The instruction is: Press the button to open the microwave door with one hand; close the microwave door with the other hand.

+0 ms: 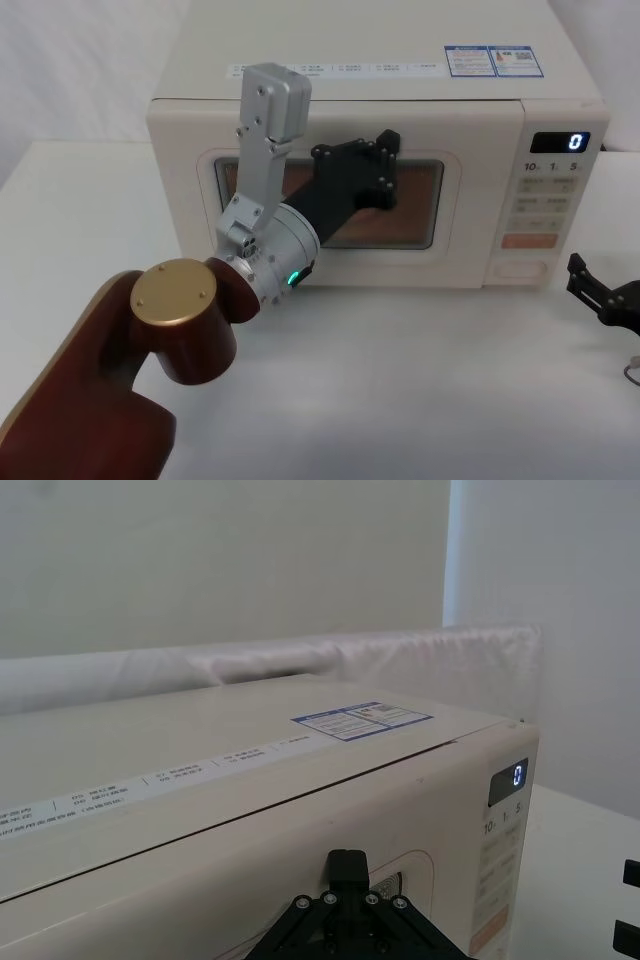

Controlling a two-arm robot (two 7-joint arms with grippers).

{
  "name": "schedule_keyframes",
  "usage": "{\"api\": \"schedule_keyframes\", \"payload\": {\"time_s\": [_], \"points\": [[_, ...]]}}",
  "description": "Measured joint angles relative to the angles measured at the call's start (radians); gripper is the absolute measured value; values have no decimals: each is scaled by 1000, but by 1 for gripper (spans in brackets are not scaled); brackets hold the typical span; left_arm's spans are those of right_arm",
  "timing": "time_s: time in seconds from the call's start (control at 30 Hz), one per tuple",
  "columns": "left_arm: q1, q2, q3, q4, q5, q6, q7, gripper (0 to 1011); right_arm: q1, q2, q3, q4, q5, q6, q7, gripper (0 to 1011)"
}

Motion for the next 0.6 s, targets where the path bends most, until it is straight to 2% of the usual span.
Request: {"api": "schedule_keyframes", "payload": {"time_s": [0.43, 0.6], "points": [[-1, -10, -3, 6, -1, 2, 6, 0, 0, 0, 0, 0, 0, 0, 0, 1002], [10, 4, 0, -13, -29, -6, -35, 0, 0, 0, 0, 0, 0, 0, 0, 1002]]}}
